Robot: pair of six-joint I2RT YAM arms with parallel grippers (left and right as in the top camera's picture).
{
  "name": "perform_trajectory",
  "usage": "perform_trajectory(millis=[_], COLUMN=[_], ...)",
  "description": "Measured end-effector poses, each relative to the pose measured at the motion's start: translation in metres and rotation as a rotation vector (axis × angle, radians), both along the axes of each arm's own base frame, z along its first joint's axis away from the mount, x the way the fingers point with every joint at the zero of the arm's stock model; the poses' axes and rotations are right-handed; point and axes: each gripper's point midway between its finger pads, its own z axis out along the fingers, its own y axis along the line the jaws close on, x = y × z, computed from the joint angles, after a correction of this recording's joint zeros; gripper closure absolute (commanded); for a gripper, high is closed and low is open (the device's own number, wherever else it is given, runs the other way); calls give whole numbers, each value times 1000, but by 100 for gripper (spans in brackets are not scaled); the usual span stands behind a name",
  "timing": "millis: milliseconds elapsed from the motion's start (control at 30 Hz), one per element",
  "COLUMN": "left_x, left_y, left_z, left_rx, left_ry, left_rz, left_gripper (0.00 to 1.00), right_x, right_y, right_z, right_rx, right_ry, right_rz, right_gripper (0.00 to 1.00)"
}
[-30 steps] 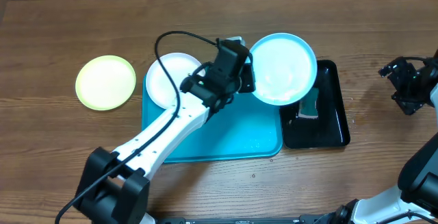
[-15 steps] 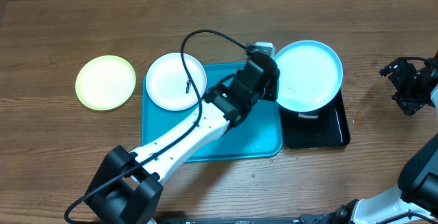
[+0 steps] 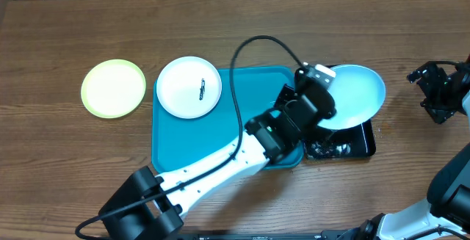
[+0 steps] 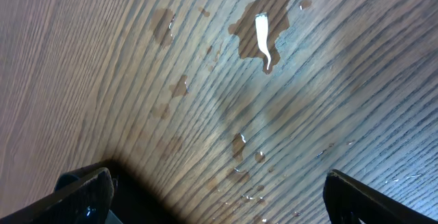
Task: Clean dirty plates on tray and stack at the side
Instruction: 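Tilt the white plate over the black tray to drain it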
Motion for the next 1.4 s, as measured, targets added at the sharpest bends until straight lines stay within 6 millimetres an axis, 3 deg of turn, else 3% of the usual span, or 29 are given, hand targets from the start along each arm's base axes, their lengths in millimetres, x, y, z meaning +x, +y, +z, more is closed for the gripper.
perform_trajectory(millis=[633,1100,1400], left_x=[-29,-36,-31], left_y=[-37,-42,-34], left_z=[47,51,59], left_rx=[370,465,469], left_ry=[-403,-463,-482], left_rz=[-202,-253,-181], left_gripper=[96,96,96], right_x=[0,0,0], right_y=[0,0,0], right_z=[0,0,0], right_rx=[0,0,0], right_ry=[-1,0,0], right_rz=[0,0,0], right_gripper=[0,0,0])
